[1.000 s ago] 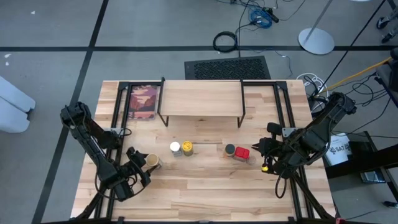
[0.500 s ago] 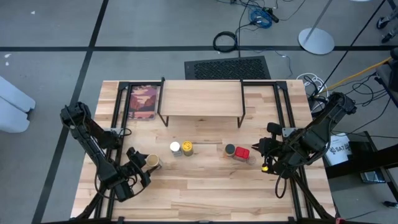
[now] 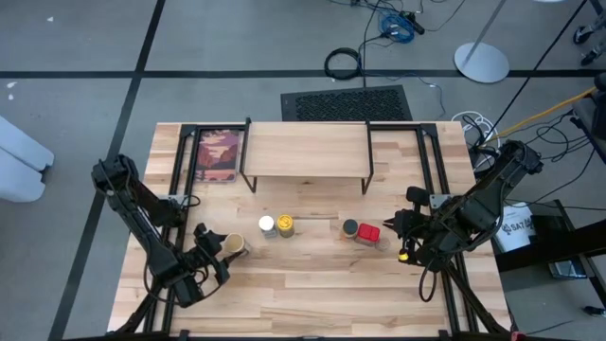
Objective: Shelf spices
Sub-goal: Put the golden seasoning bottle on the shelf
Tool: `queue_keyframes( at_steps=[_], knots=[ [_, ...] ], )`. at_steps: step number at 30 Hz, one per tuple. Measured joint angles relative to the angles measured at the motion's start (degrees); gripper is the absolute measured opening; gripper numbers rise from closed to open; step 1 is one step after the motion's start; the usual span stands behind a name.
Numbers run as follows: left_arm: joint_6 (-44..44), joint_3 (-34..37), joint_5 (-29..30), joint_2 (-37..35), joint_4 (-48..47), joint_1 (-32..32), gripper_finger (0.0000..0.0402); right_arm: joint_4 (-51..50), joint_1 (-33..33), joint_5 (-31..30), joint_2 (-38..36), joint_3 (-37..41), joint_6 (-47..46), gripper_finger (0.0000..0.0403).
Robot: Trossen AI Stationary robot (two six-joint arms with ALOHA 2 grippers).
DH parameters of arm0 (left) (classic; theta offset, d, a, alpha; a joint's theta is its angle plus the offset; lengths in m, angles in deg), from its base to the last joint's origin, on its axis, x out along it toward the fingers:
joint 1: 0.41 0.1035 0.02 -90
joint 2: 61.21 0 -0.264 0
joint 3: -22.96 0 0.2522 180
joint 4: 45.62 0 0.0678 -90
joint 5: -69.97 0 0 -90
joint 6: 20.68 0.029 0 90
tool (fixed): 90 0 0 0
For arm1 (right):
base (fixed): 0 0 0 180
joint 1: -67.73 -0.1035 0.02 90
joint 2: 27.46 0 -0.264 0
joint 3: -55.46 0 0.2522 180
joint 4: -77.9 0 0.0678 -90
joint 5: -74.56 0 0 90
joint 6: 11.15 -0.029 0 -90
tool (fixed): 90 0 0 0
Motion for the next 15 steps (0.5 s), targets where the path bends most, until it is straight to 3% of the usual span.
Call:
queue_keyframes(
  at_steps=[6,15],
  knots=[
    [2.2,-2.1,0.1,-2.7,-0.6,0.0,0.0269,0.0,0.0,0.0,0.0,0.0,0.0,0.0016],
    [15.8,-8.6,1.2,-10.9,-4.0,2.3,0.0269,0.0,0.0,0.0,0.0,0.0,0.2,0.0016]
  ],
)
